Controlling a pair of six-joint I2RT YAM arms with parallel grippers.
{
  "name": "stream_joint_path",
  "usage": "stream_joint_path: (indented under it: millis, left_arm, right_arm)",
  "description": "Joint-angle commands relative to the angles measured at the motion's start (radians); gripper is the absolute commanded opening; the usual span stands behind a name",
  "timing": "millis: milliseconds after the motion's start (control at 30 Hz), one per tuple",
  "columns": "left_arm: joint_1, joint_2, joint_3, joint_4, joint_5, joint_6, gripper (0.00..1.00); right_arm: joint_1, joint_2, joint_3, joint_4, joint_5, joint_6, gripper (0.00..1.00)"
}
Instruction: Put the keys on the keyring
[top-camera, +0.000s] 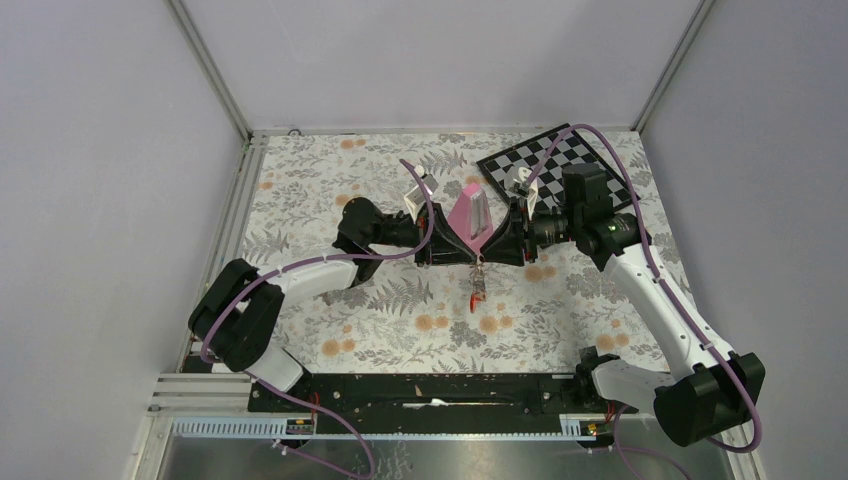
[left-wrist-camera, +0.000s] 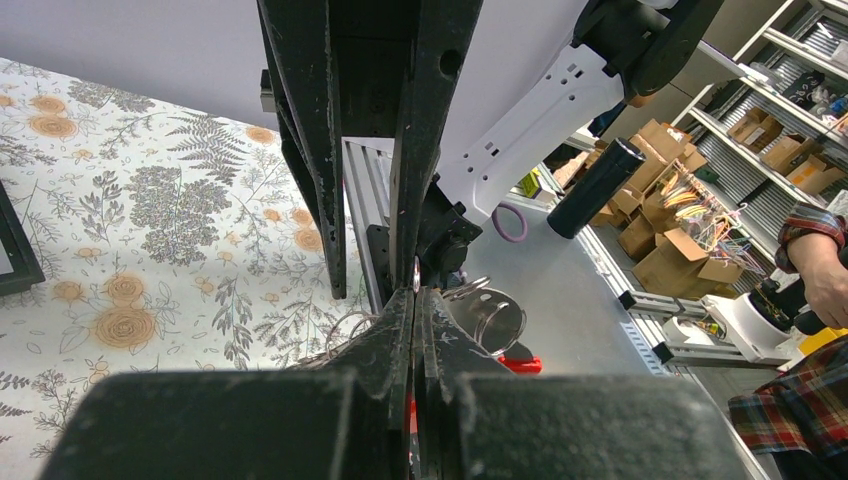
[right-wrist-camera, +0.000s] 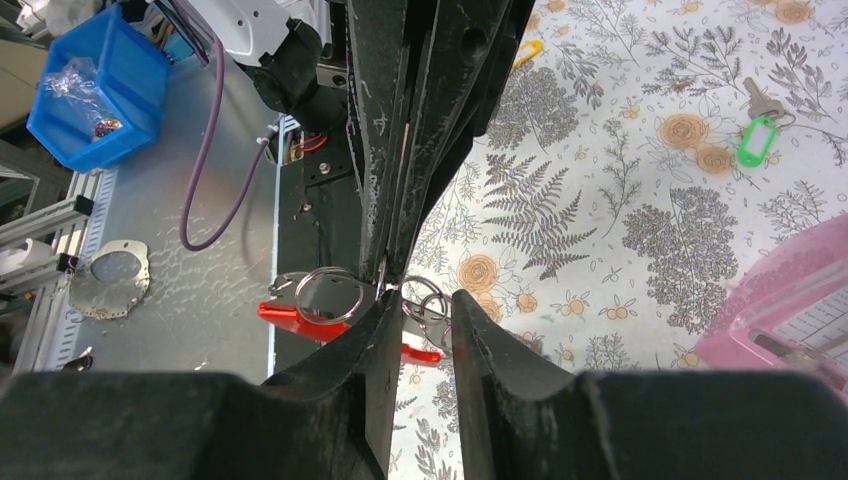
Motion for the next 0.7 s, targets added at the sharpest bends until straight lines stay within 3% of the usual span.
stream_joint_path:
  millis: [0,467,667]
  left_arm:
    - [0.005,-0.002,0.008,0.077,-0.011,0.003,0.0]
    - [0.002,-0.059,-0.018,0.449,0.106,-0.23,0.0]
    - [-0.024,-0.094,0.001,0.49,0.249,-0.24,0.0]
  right_arm:
    - [0.013,-0.006,-0.003,0.01,-0.014,0.001,0.32]
    - [-0.027,-0.063,0.022,-0.091,0.101,-0.093,0.35]
    - [-0.034,-0.079,0.009,-0.135,0.094,-0.143,0.36]
